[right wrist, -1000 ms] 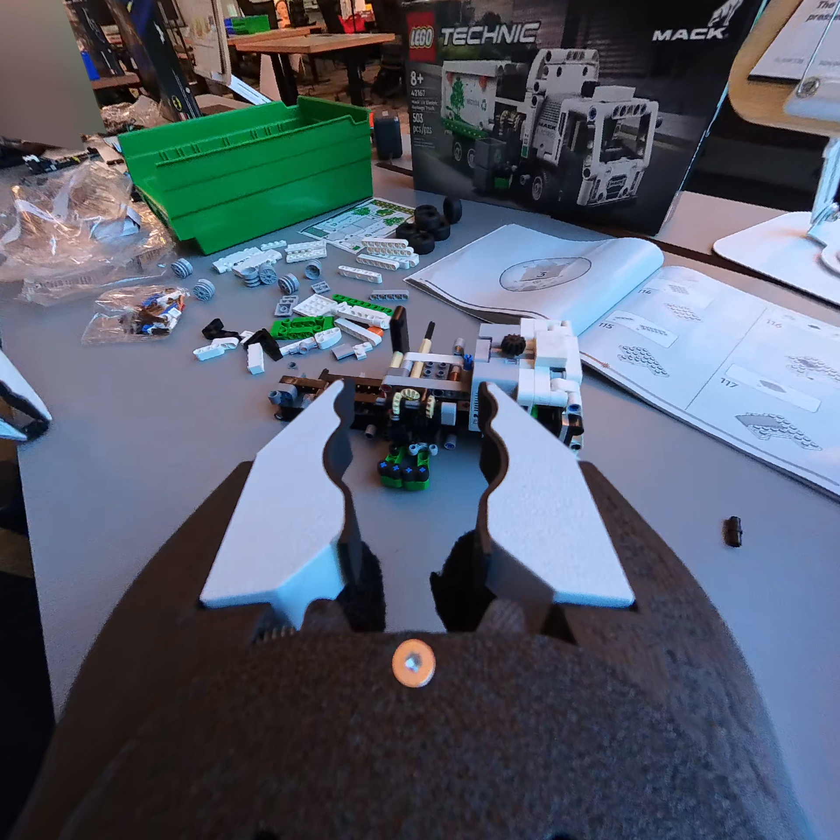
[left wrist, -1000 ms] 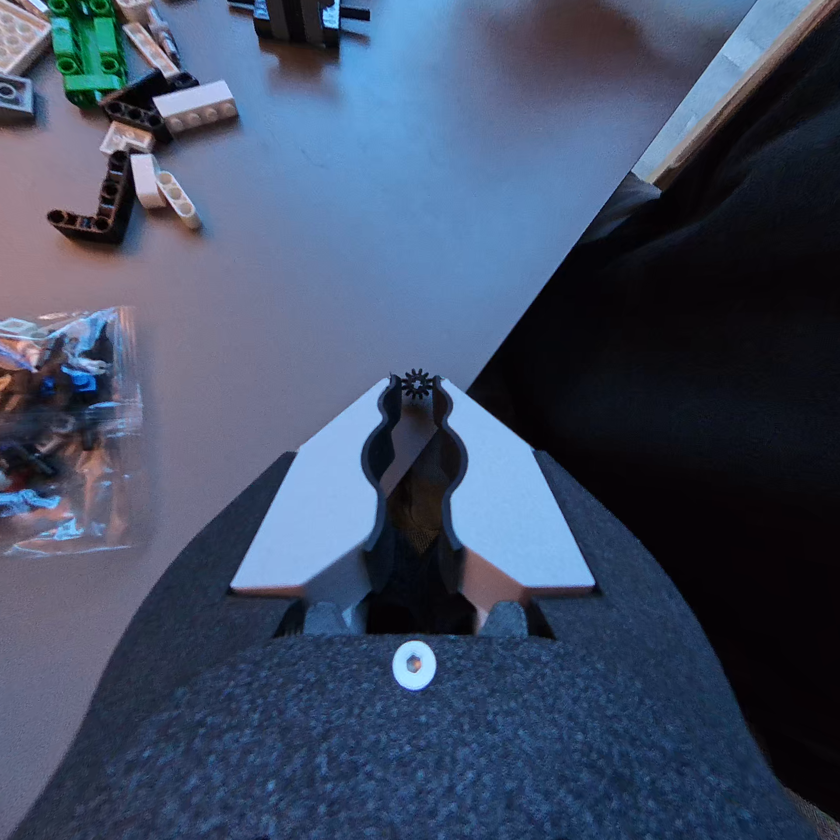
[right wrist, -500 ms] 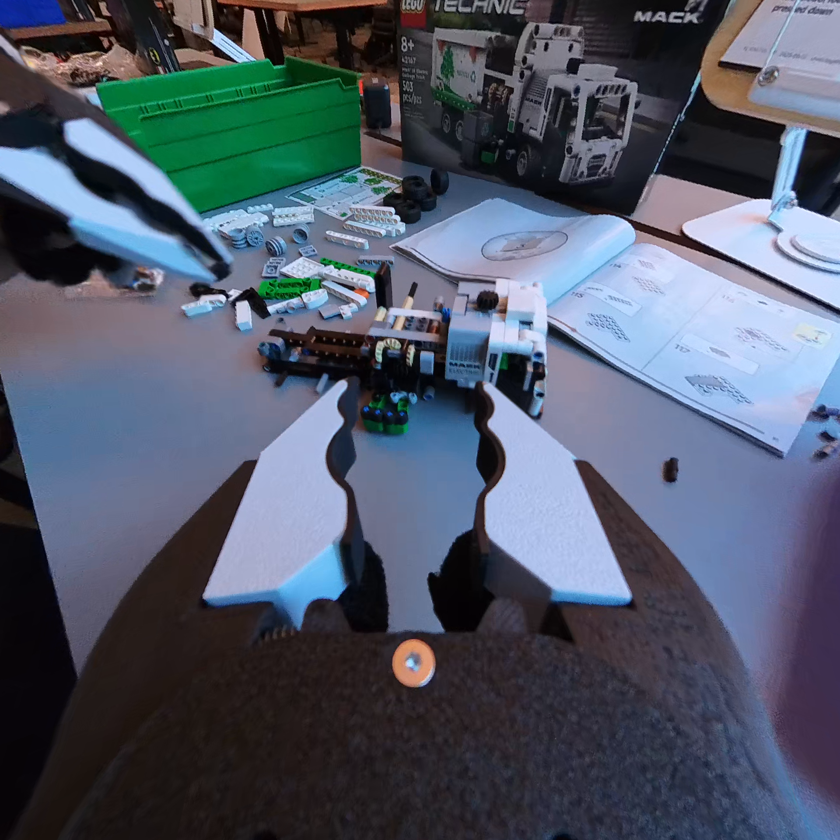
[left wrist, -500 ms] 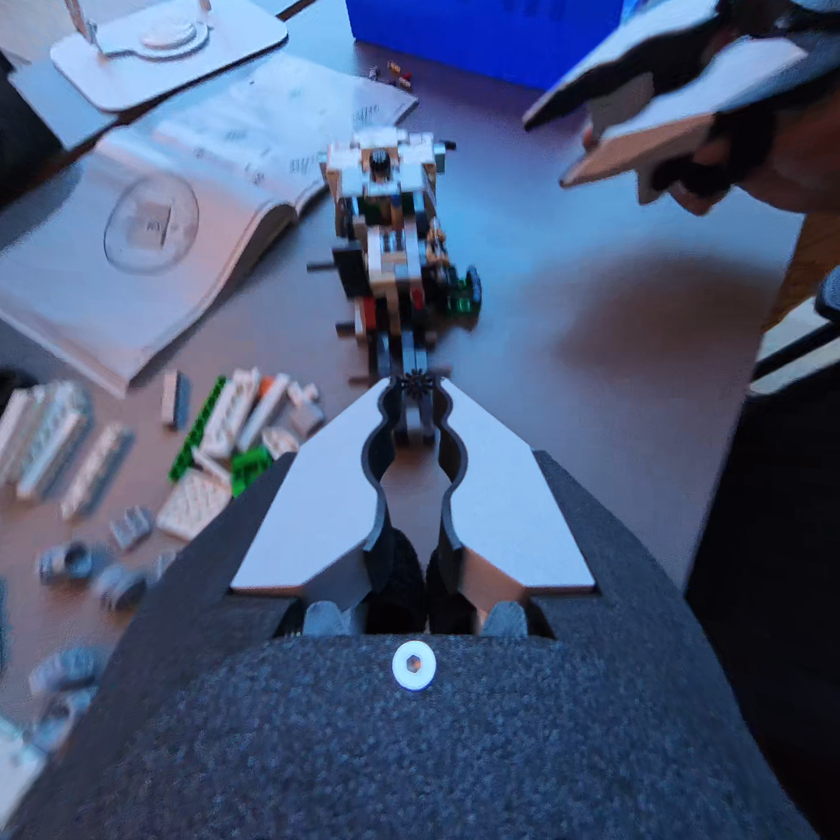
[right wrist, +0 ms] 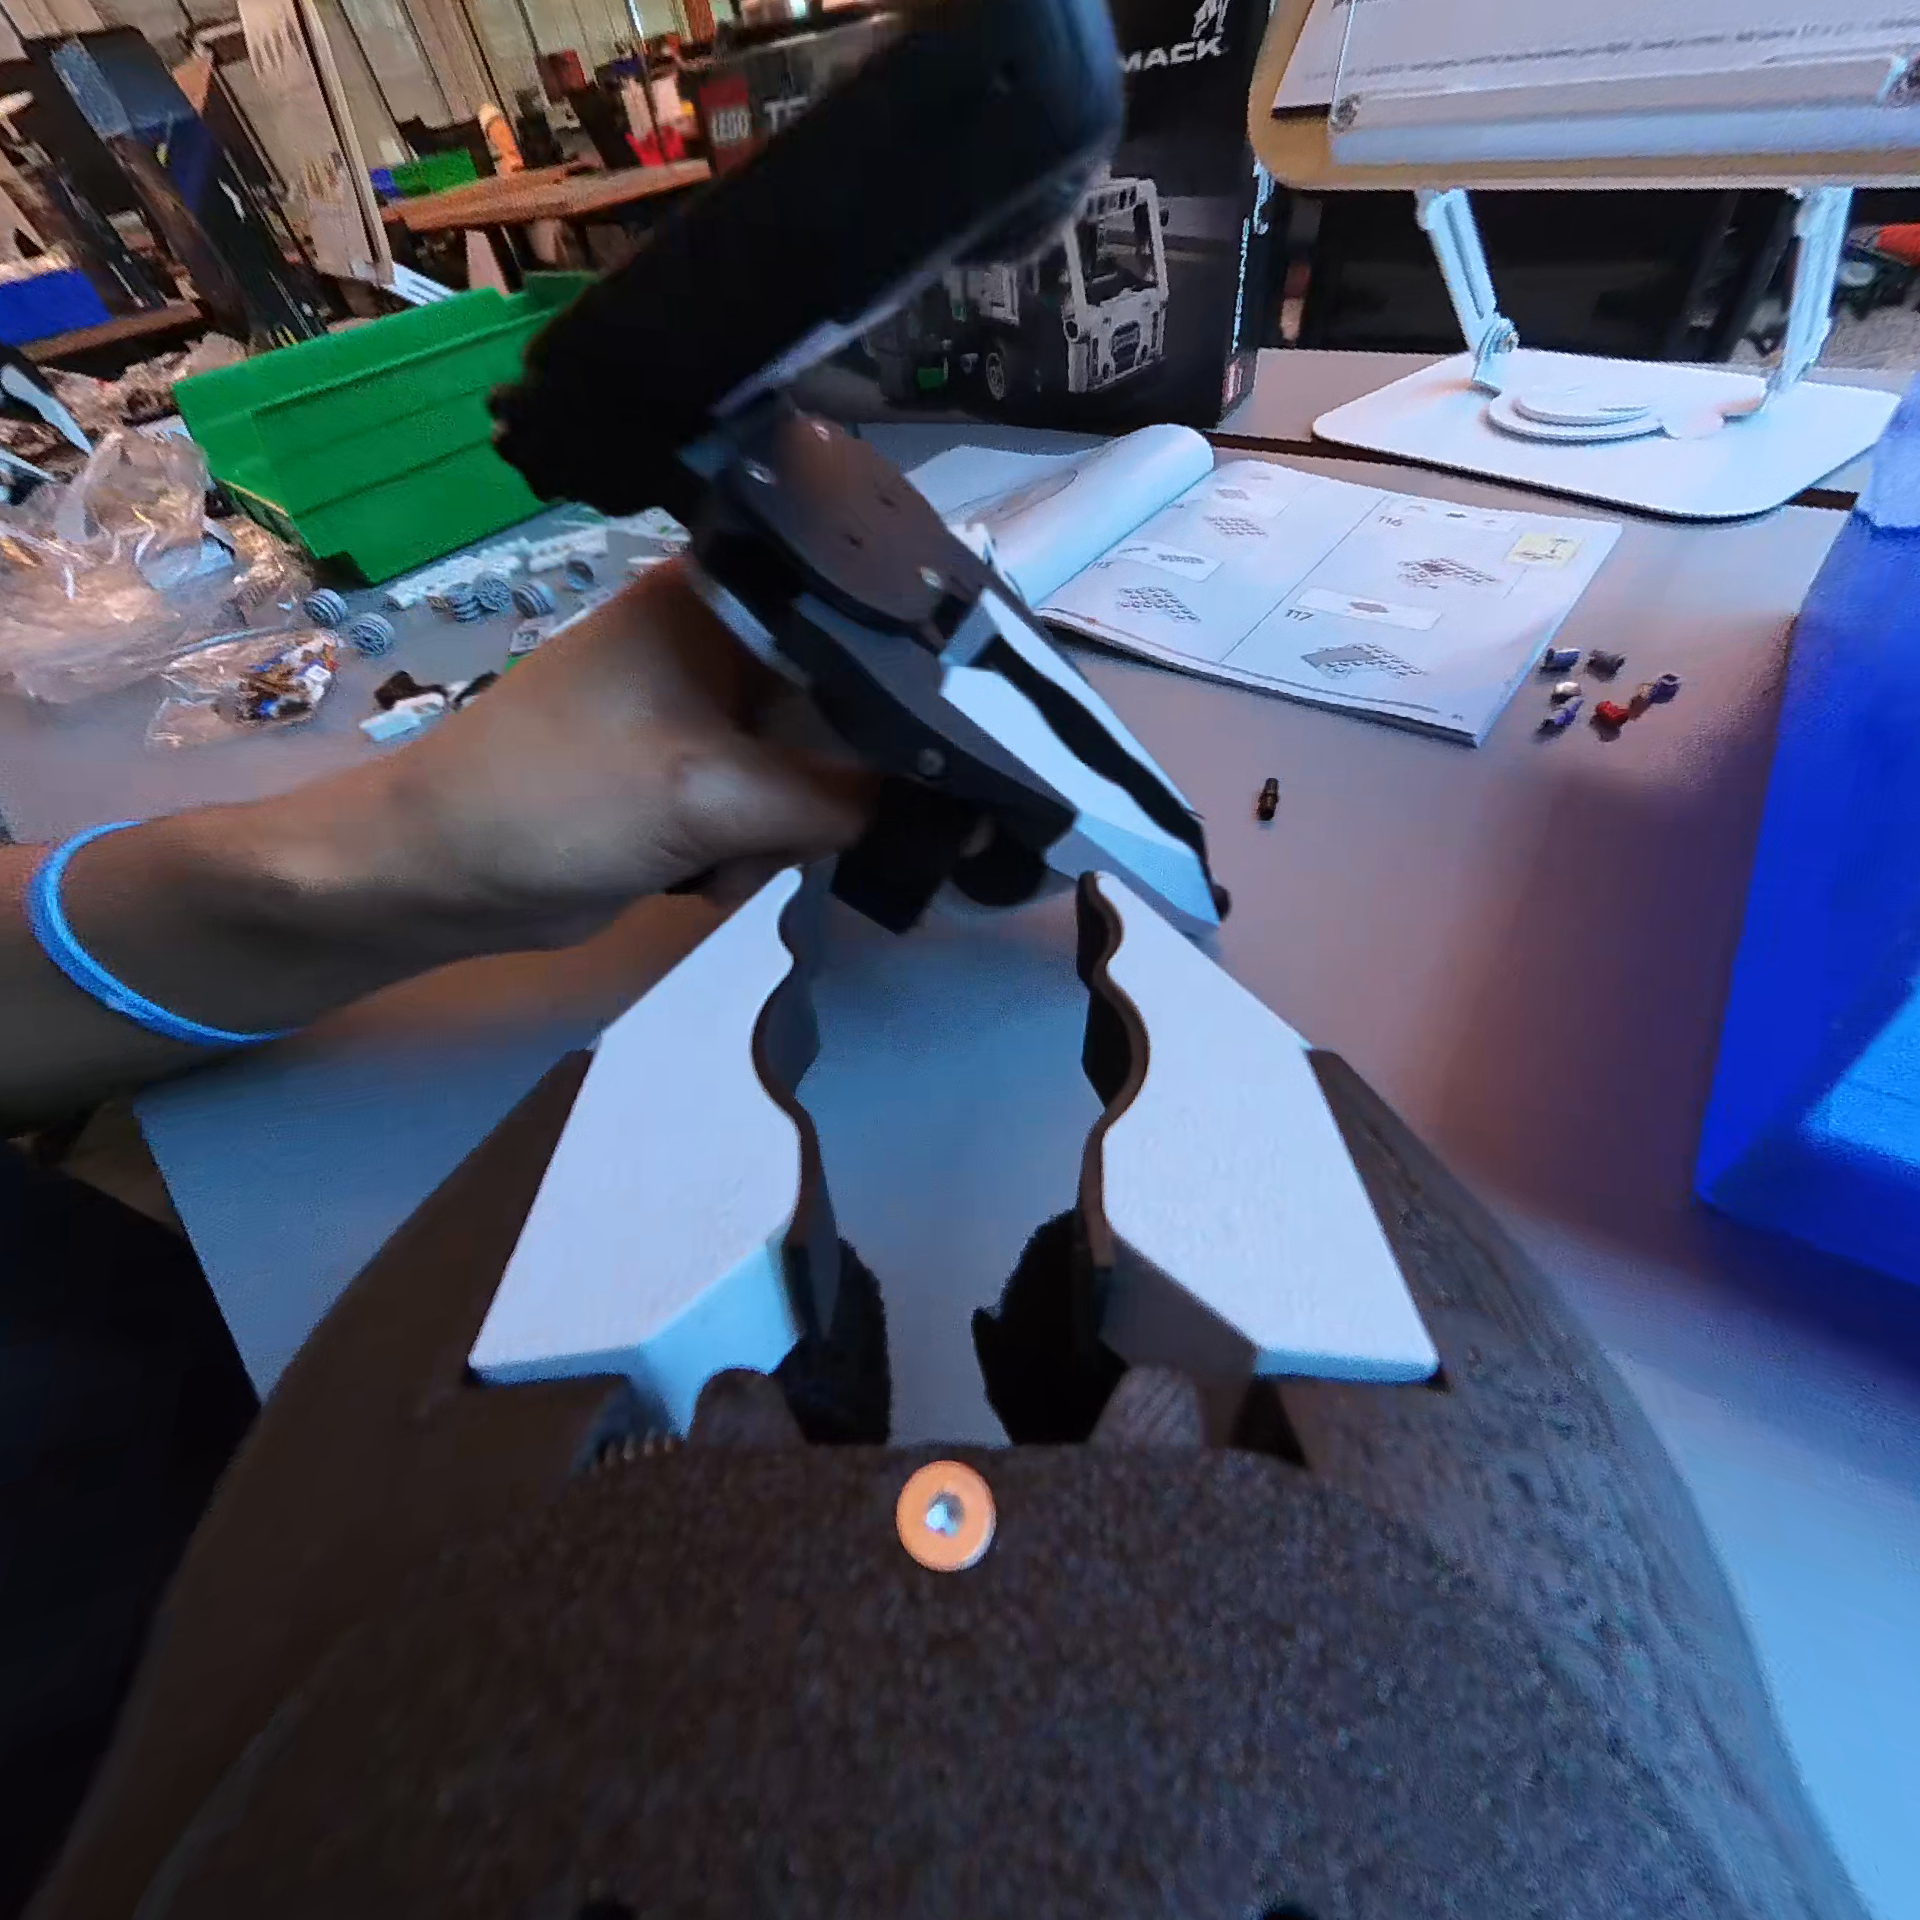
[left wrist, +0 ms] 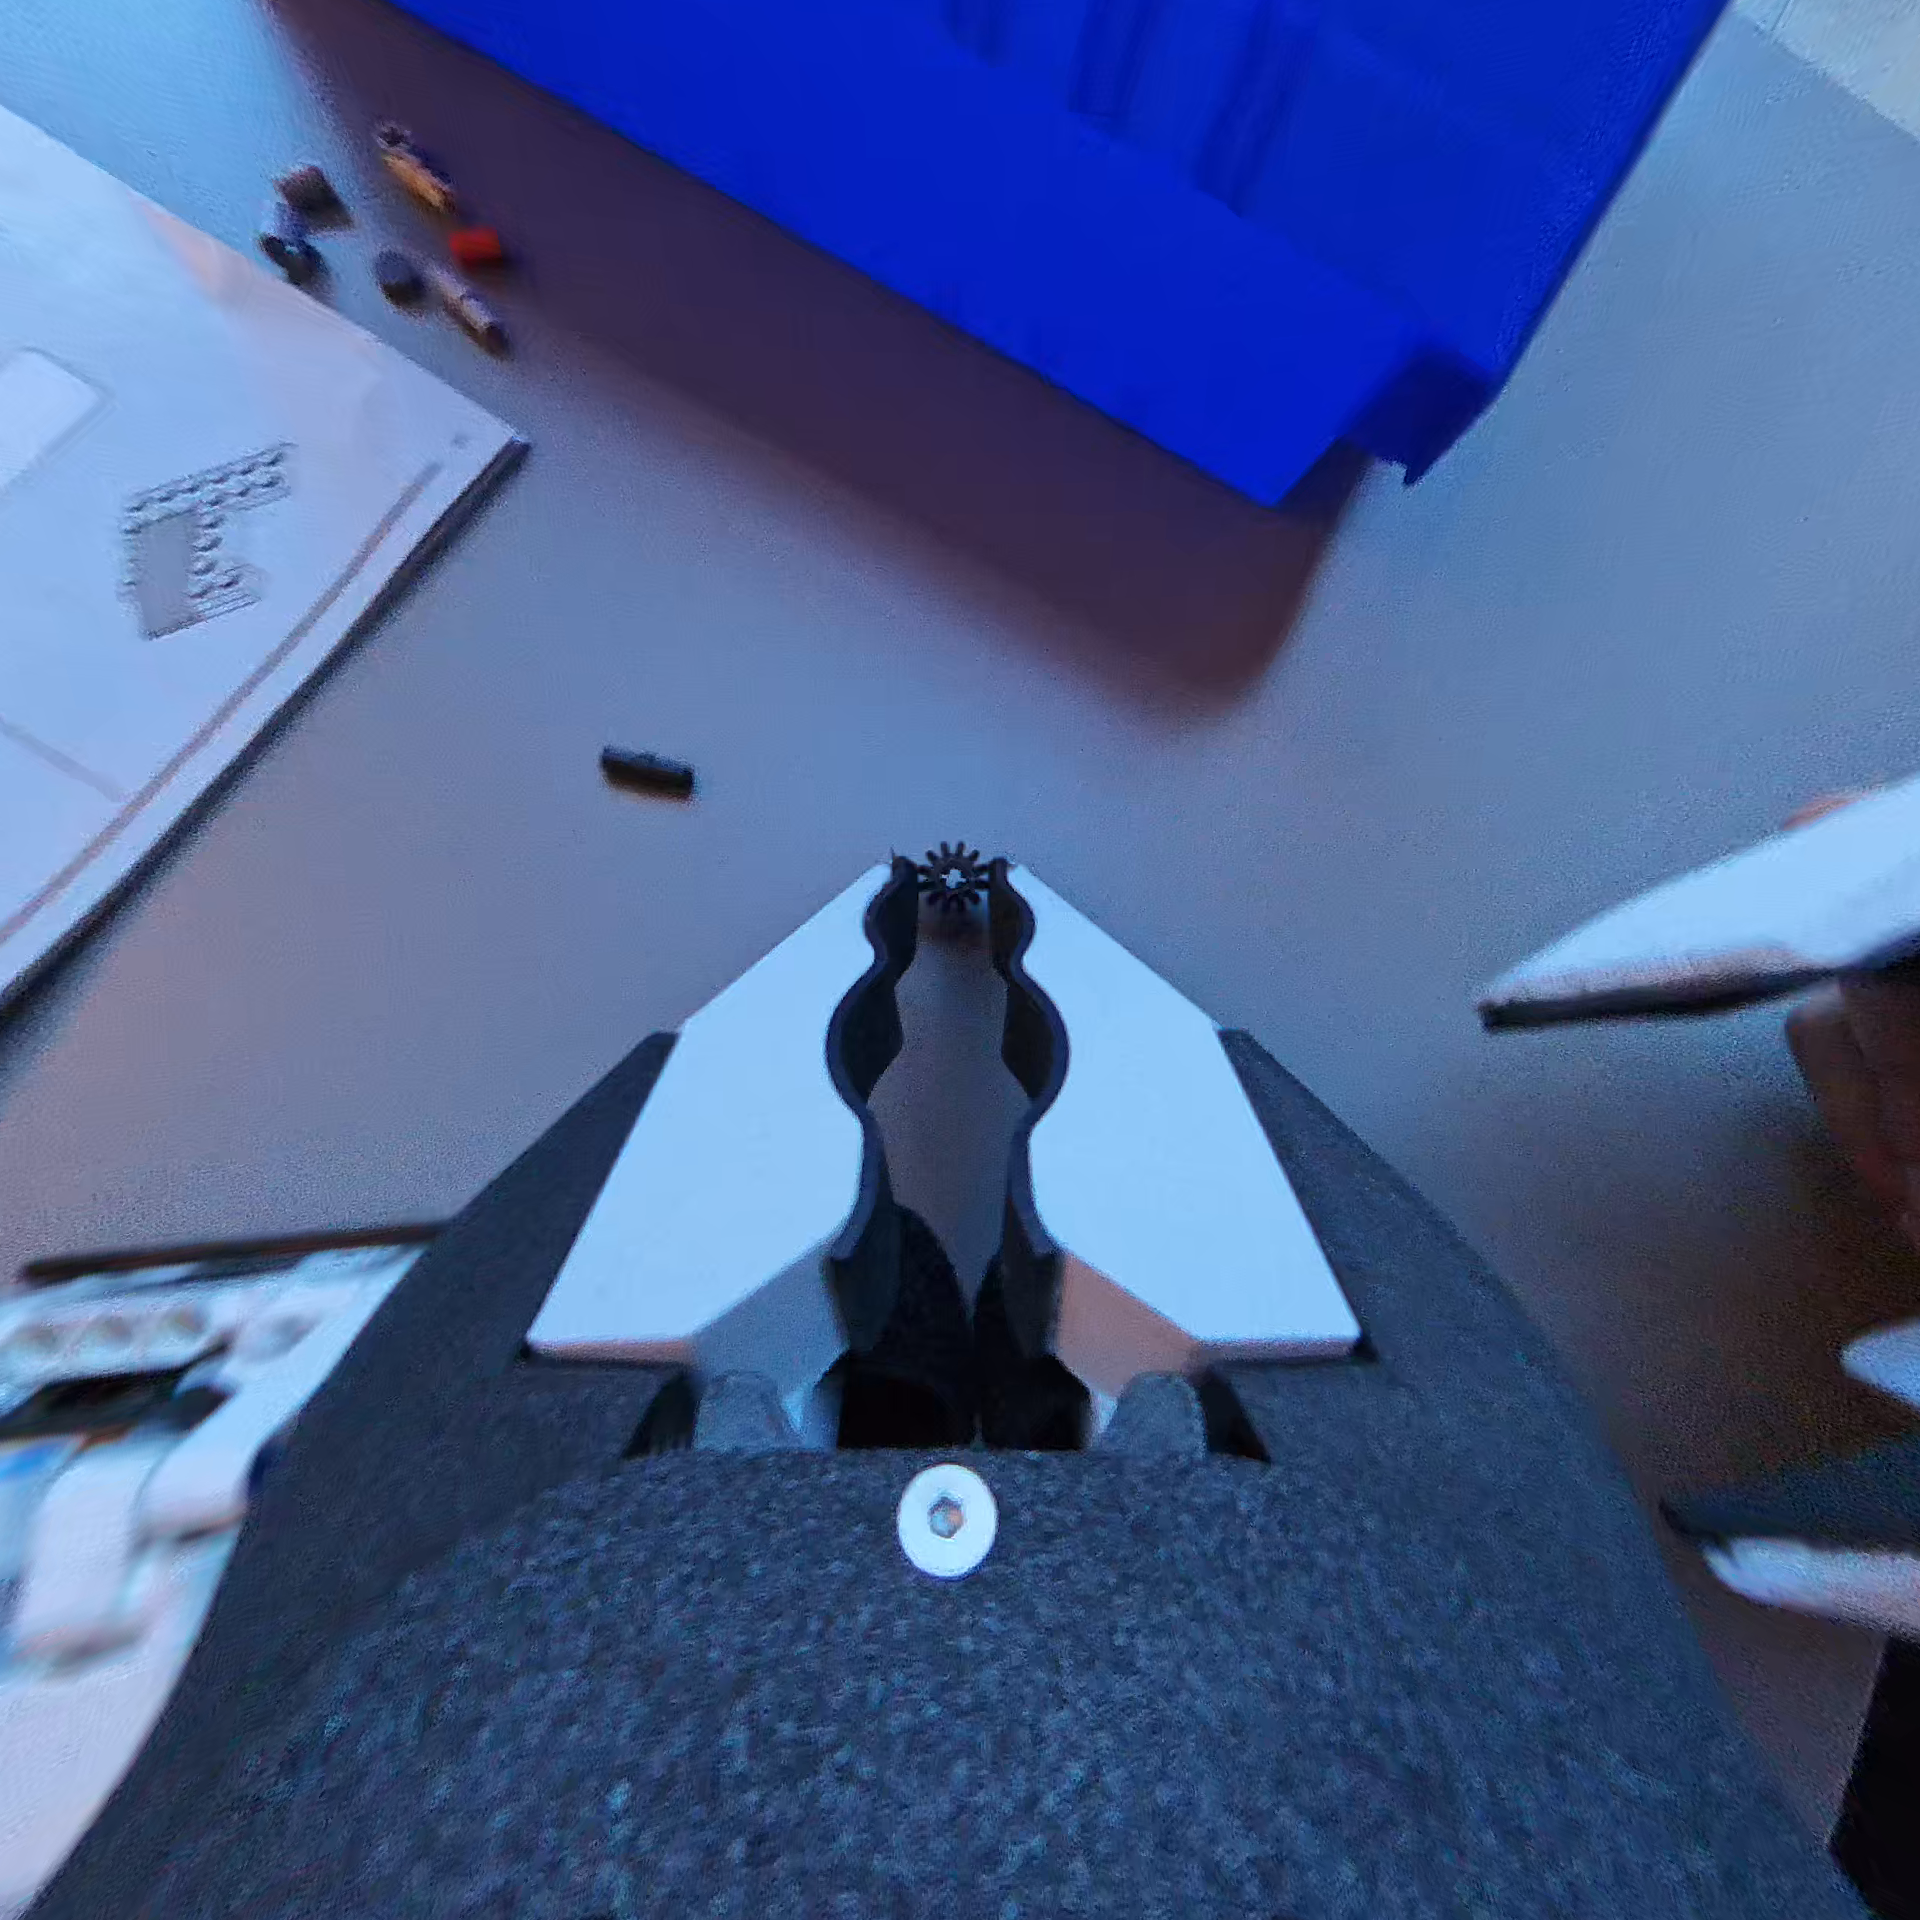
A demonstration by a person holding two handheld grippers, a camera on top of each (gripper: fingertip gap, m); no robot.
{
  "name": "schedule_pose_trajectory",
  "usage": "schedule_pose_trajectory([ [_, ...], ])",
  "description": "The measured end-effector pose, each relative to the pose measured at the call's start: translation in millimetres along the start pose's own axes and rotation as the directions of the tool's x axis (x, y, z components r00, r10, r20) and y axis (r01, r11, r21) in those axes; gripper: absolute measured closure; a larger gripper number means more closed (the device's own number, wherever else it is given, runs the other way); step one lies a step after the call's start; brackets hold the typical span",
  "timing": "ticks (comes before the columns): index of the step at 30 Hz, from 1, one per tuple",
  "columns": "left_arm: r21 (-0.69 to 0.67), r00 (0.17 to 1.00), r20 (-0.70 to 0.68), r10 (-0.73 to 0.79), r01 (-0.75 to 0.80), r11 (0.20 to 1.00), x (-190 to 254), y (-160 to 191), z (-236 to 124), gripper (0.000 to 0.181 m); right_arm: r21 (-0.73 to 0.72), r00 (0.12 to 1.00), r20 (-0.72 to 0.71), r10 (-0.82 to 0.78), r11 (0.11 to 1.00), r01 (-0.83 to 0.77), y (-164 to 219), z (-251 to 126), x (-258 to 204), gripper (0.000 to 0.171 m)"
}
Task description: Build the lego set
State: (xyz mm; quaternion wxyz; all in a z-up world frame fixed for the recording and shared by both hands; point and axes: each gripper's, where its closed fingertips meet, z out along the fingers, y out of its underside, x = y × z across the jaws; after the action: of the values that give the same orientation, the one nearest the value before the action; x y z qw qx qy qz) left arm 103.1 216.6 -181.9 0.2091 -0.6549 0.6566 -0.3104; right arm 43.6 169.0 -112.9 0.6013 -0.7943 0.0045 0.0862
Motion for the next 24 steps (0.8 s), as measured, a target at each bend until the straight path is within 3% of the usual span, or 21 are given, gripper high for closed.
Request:
schedule_pose_trajectory([
  [9,-0.024,1.000,0.009,-0.012,0.012,1.000,2,-16,24,0.168,0.036,0.998,0.049,0.035,0.999,-0.037,-1,-12,13,0.123],
  [12,0.046,1.000,0.015,-0.002,0.002,0.999,3,-23,9,0.148,0.031,0.996,0.066,0.054,0.998,-0.056,2,-14,11,0.123],
  [15,0.185,0.998,0.047,0.035,-0.043,0.982,4,-23,-38,0.140,0.026,0.997,0.072,0.038,0.999,-0.040,1,-11,6,0.123],
  [18,0.318,0.990,0.135,0.050,-0.091,0.944,-6,-2,-109,0.131,0.016,0.995,0.095,0.014,1.000,-0.015,-3,-3,-3,0.123],
  [21,0.344,0.987,0.124,-0.099,0.051,0.938,-25,54,-183,0.137,0.000,0.992,0.127,-0.009,1.000,0.009,-7,11,-17,0.123],
  [24,0.357,0.906,0.150,-0.395,0.323,0.877,-72,138,-259,0.129,-0.026,0.984,0.177,-0.018,0.999,0.023,-6,31,-37,0.123],
])
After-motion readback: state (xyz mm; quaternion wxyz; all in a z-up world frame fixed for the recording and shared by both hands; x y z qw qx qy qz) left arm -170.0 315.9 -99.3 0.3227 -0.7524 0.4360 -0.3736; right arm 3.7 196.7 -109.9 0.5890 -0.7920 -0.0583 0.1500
